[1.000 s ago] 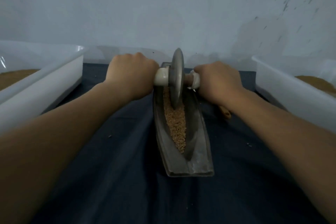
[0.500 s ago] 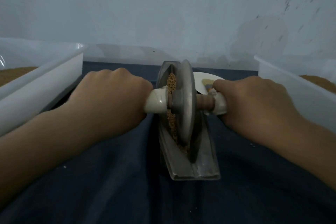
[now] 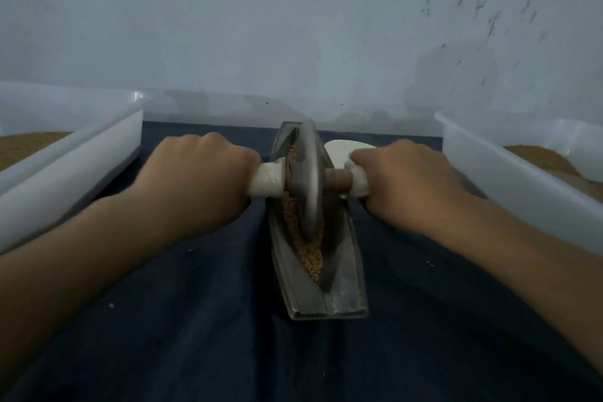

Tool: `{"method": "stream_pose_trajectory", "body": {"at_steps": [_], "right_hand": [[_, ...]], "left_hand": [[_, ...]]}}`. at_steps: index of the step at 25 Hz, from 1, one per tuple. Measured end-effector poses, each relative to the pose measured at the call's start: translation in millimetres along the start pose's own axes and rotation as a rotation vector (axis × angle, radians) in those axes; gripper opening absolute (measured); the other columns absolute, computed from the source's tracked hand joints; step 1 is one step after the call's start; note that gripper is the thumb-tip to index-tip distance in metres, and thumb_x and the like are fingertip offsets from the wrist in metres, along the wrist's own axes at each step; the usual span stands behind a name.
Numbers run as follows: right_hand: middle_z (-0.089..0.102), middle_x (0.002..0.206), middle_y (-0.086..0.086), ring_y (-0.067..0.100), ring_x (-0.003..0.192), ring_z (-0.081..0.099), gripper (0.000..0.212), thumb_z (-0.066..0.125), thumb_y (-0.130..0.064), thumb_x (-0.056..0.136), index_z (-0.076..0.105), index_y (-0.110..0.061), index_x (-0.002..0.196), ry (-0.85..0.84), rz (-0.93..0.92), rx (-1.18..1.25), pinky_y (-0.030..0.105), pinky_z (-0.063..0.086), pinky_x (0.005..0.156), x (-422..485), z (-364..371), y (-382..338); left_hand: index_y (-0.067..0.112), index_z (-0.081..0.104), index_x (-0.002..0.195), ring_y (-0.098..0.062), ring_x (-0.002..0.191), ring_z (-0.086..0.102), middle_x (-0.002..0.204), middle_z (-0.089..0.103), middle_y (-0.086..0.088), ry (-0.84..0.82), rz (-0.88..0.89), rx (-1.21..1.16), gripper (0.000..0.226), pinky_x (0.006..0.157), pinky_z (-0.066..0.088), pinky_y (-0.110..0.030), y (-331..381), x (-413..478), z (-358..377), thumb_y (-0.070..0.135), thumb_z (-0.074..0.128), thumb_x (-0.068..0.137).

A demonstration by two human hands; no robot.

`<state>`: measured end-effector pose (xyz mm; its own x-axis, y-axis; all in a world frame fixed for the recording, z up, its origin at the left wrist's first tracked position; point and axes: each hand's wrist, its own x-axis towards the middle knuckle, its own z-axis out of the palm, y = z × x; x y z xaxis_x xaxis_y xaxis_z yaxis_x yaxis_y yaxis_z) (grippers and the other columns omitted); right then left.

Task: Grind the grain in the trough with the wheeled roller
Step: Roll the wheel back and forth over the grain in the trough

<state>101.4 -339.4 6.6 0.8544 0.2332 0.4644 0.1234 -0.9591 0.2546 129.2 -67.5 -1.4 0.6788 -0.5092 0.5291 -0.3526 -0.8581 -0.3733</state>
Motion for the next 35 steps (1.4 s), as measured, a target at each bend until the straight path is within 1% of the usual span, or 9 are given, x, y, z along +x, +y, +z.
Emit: {"method": "stream_pose_trajectory", "body": {"at_steps": [3, 6, 8, 12, 17, 20, 25, 29, 35], "right_hand": [[0.035, 0.054, -0.011, 0.018, 0.044, 0.038, 0.025, 0.062, -0.04, 0.069, 0.039, -0.04, 0.077, 0.038, -0.062, 0.031, 0.024, 0.03, 0.042, -35.2, -13.8, 13.0], [0.037, 0.053, -0.011, 0.021, 0.044, 0.041, 0.027, 0.066, -0.037, 0.066, 0.04, -0.037, 0.073, 0.058, -0.001, 0.023, 0.02, 0.024, 0.044, -19.6, -2.2, 11.6], [0.039, 0.059, -0.009, 0.025, 0.056, 0.047, 0.024, 0.068, -0.032, 0.072, 0.045, -0.032, 0.074, 0.045, 0.096, -0.007, 0.023, 0.021, 0.048, 16.7, 19.4, 4.0], [0.041, 0.067, -0.004, 0.028, 0.074, 0.059, 0.016, 0.065, -0.016, 0.077, 0.058, -0.027, 0.085, 0.015, 0.127, 0.023, 0.029, 0.031, 0.054, 68.3, 28.1, -2.7], [0.043, 0.062, -0.01, 0.018, 0.055, 0.041, 0.022, 0.069, -0.031, 0.075, 0.047, -0.034, 0.076, 0.025, 0.043, 0.023, 0.025, 0.023, 0.046, -4.9, 3.7, 2.2], [0.042, 0.056, -0.01, 0.019, 0.045, 0.045, 0.026, 0.07, -0.041, 0.064, 0.049, -0.037, 0.081, 0.061, -0.007, 0.025, 0.025, 0.034, 0.041, -45.7, -11.5, 13.0], [0.039, 0.06, -0.007, 0.023, 0.054, 0.041, 0.027, 0.07, -0.036, 0.072, 0.043, -0.035, 0.075, 0.054, 0.112, 0.0, 0.023, 0.02, 0.048, 2.8, 18.9, 5.7], [0.056, 0.077, -0.003, 0.025, 0.075, 0.056, 0.007, 0.062, -0.037, 0.089, 0.063, -0.03, 0.09, -0.031, 0.22, 0.15, 0.031, 0.037, 0.059, 57.2, 44.1, 4.9], [0.036, 0.061, -0.009, 0.019, 0.051, 0.036, 0.019, 0.071, -0.032, 0.071, 0.055, -0.032, 0.082, 0.05, 0.048, 0.017, 0.024, 0.02, 0.045, -14.8, 3.9, 6.9]], "left_hand": [[0.039, 0.034, 0.065, -0.018, 0.04, 0.024, 0.055, 0.019, 0.011, 0.134, 0.118, -0.021, 0.017, 0.045, 0.02, -0.016, -12.7, -16.3, -20.9, 0.049, 0.046, 0.058], [0.036, 0.043, 0.065, -0.023, 0.04, 0.036, 0.056, 0.026, 0.009, 0.035, 0.043, 0.067, 0.017, 0.046, 0.021, -0.019, -7.3, -3.0, -3.5, 0.046, 0.056, 0.064], [0.033, 0.052, 0.073, -0.029, 0.056, 0.057, 0.061, 0.033, 0.006, -0.018, -0.072, 0.082, 0.014, 0.05, 0.029, -0.027, -2.7, 25.8, 17.3, 0.044, 0.061, 0.076], [0.027, 0.064, 0.091, -0.031, 0.077, 0.062, 0.077, 0.053, -0.002, -0.119, -0.215, 0.002, 0.014, 0.06, 0.04, -0.033, -2.5, 59.9, 33.1, 0.039, 0.058, 0.086], [0.032, 0.041, 0.07, -0.028, 0.053, 0.055, 0.058, 0.027, 0.007, -0.028, -0.044, 0.054, 0.024, 0.05, 0.031, -0.028, 3.3, 3.3, -2.7, 0.042, 0.062, 0.075], [0.033, 0.039, 0.064, -0.028, 0.036, 0.047, 0.056, 0.02, 0.007, 0.104, 0.062, 0.046, 0.025, 0.046, 0.028, -0.022, -4.4, -18.6, -24.3, 0.048, 0.059, 0.06], [0.031, 0.059, 0.07, -0.031, 0.05, 0.057, 0.055, 0.038, 0.002, 0.028, -0.053, 0.143, 0.016, 0.049, 0.041, -0.03, 0.9, 18.7, 7.6, 0.044, 0.068, 0.072], [0.024, 0.065, 0.086, -0.034, 0.07, 0.062, 0.072, 0.054, -0.007, -0.062, -0.146, 0.153, 0.011, 0.057, 0.034, -0.033, 4.1, 72.0, 20.7, 0.034, 0.063, 0.084], [0.03, 0.057, 0.072, -0.03, 0.053, 0.058, 0.058, 0.046, 0.002, -0.027, -0.04, 0.101, 0.017, 0.049, 0.03, -0.027, 7.5, 3.8, -11.5, 0.046, 0.063, 0.075]]}}
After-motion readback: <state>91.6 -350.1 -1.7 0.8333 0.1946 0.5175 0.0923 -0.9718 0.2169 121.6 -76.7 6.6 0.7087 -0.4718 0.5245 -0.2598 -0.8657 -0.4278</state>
